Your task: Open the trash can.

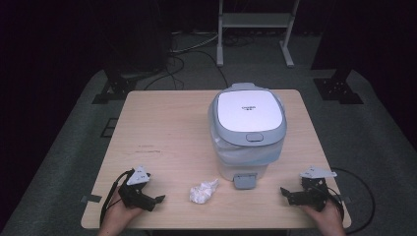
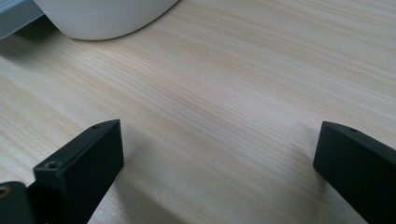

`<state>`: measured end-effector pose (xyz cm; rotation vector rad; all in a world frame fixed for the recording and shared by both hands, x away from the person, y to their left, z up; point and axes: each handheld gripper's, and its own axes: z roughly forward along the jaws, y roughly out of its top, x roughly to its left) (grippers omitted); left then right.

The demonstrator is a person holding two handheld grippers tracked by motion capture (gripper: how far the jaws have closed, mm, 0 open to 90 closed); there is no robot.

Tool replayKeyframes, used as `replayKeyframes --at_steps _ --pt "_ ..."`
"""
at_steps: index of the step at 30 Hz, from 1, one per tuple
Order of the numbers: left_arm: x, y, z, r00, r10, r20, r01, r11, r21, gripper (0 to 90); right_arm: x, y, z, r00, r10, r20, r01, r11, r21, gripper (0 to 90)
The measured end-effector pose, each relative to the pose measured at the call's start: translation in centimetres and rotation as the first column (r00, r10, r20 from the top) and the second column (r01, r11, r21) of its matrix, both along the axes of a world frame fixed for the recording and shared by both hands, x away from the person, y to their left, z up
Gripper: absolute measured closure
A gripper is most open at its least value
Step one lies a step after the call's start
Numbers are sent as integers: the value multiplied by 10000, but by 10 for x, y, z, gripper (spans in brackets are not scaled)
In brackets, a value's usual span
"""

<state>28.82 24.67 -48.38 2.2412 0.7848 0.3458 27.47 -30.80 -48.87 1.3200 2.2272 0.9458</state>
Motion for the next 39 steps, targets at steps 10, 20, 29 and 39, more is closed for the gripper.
replayKeyframes --at_steps 10,20,29,39 --pt "0 0 0 10000 -1 -2 1 10000 1 0 -3 -3 0 9997 258 -46 -257 9994 249 29" --pt "0 0 0 10000 7 3 -7 10000 5 0 -7 -5 20 9985 371 396 -393 9977 552 99" --pt "0 0 0 10000 4 1 -4 10000 2 0 -7 -4 35 9959 547 716 -611 9941 897 218" --pt "0 0 0 10000 7 -1 -7 10000 0 0 -7 -9 48 9961 716 507 -783 9862 1461 366"
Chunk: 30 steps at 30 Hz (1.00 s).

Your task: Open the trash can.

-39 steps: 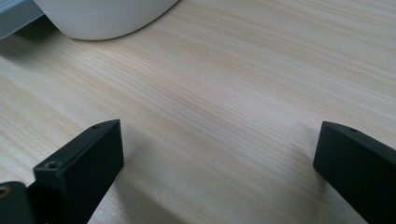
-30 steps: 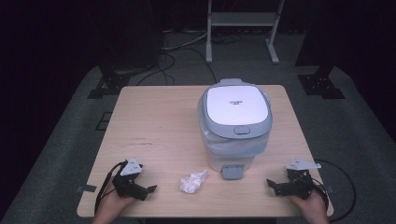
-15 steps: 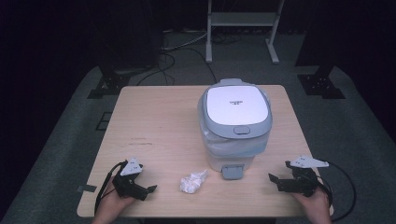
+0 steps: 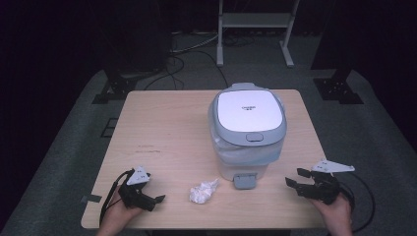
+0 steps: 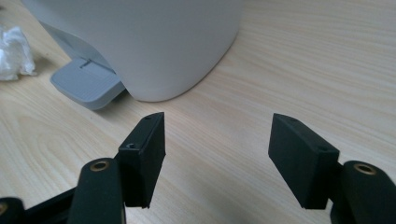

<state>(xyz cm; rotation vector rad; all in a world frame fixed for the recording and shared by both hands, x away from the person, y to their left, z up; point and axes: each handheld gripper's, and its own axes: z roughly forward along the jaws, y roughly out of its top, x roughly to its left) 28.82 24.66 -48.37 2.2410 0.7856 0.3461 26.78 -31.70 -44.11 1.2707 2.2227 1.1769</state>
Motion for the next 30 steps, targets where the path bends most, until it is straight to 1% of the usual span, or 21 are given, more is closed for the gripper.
replayKeyframes --at_steps 2,3,4,5,8,11,13,15,17,19,22,24,26,27,28,30 --pt "0 0 0 10000 -1 0 1 10000 1 0 0 -2 4 9999 136 46 -136 9999 98 415" --pt "0 0 0 10000 -2 1 2 10000 3 0 -1 -3 7 9997 238 81 -240 9995 194 463" --pt "0 0 0 10000 -1 1 1 10000 2 0 -1 -3 7 9997 238 81 -240 9995 194 463" --pt "0 0 0 10000 -2 2 2 10000 5 0 -2 -3 9 9995 279 114 -282 9993 247 483" --pt "0 0 0 10000 -1 1 1 10000 1 0 -3 -4 16 9986 439 297 -450 9983 380 556" --pt "0 0 0 10000 0 3 0 10000 3 0 -3 -4 21 9978 577 333 -592 9971 481 631" --pt "0 0 0 10000 1 2 -1 10000 1 0 -3 -5 26 9961 797 391 -818 9951 560 695" --pt "0 0 0 10000 4 -1 -4 10000 -5 0 -3 -5 27 9955 851 408 -875 9944 595 710" --pt "0 0 0 10000 4 -2 -4 10000 -3 0 -3 -5 32 9941 976 466 -1006 9925 690 777" --pt "0 0 0 10000 0 5 0 10000 4 0 -3 -5 34 9935 1029 488 -1064 9915 753 817" --pt "0 0 0 10000 16 -9 -16 10000 -18 0 -3 -3 42 9899 1294 582 -1344 9866 921 898" --pt "0 0 0 10000 -6 -8 6 10000 16 0 -3 -2 46 9868 1504 598 -1554 9836 913 899" --pt "0 0 0 10000 -3 -7 3 10000 17 0 -3 0 52 9846 1635 622 -1691 9804 1009 900" --pt "0 0 0 10000 -3 -8 3 10000 14 0 -2 1 56 9823 1760 643 -1824 9769 1114 899" --pt "0 0 0 10000 -1 -10 1 10000 13 0 -2 1 56 9823 1760 643 -1824 9769 1114 899" --pt "0 0 0 10000 -4 -10 4 10000 14 0 -1 3 60 9801 1861 686 -1933 9738 1200 900"
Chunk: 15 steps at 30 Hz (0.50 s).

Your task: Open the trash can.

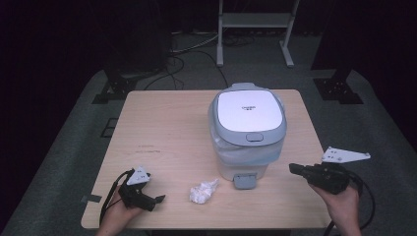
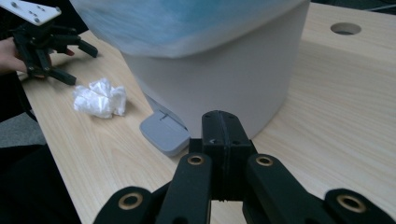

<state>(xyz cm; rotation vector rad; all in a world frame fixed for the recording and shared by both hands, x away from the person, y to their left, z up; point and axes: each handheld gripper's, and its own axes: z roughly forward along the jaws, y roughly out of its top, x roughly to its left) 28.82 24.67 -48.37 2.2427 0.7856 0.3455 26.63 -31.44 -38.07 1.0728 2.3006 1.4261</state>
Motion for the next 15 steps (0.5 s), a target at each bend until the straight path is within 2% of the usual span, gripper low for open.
replayKeyframes --at_steps 15 --pt "0 0 0 10000 -1 7 1 10000 -1 0 -1 7 32 9966 683 450 -709 9957 592 900"
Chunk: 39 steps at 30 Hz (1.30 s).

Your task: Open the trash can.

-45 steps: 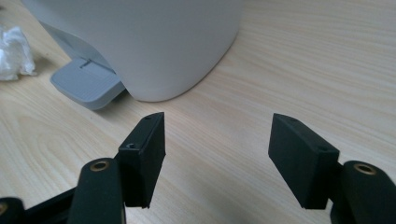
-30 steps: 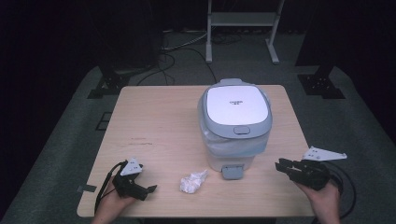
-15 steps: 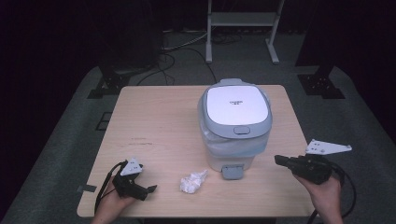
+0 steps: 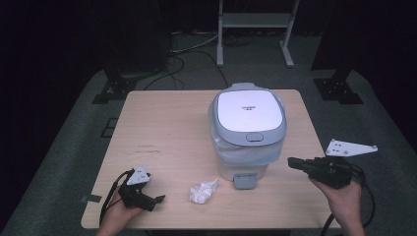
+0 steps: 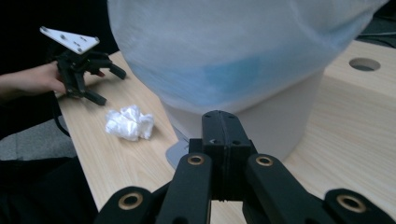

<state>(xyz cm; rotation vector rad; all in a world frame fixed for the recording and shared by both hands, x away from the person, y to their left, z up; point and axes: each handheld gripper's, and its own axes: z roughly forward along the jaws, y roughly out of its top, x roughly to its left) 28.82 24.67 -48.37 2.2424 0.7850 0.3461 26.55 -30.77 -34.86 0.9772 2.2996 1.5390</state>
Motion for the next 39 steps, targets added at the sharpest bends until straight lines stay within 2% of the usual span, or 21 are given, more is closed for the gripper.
replayKeyframes --at_steps 13,20,28,39 --pt "0 0 0 10000 3 -3 -3 10000 -5 0 -3 1 34 9982 382 464 -409 9974 587 900" --pt "0 0 0 10000 6 9 -6 10000 -15 0 -4 9 55 9935 662 930 -738 9940 803 900" --pt "0 0 0 10000 5 10 -5 10000 -14 0 -2 18 69 9881 924 1230 -1050 9894 1000 900" --pt "0 0 0 10000 4 9 -4 10000 -14 0 7 35 78 9808 1317 1441 -1484 9826 1119 900"
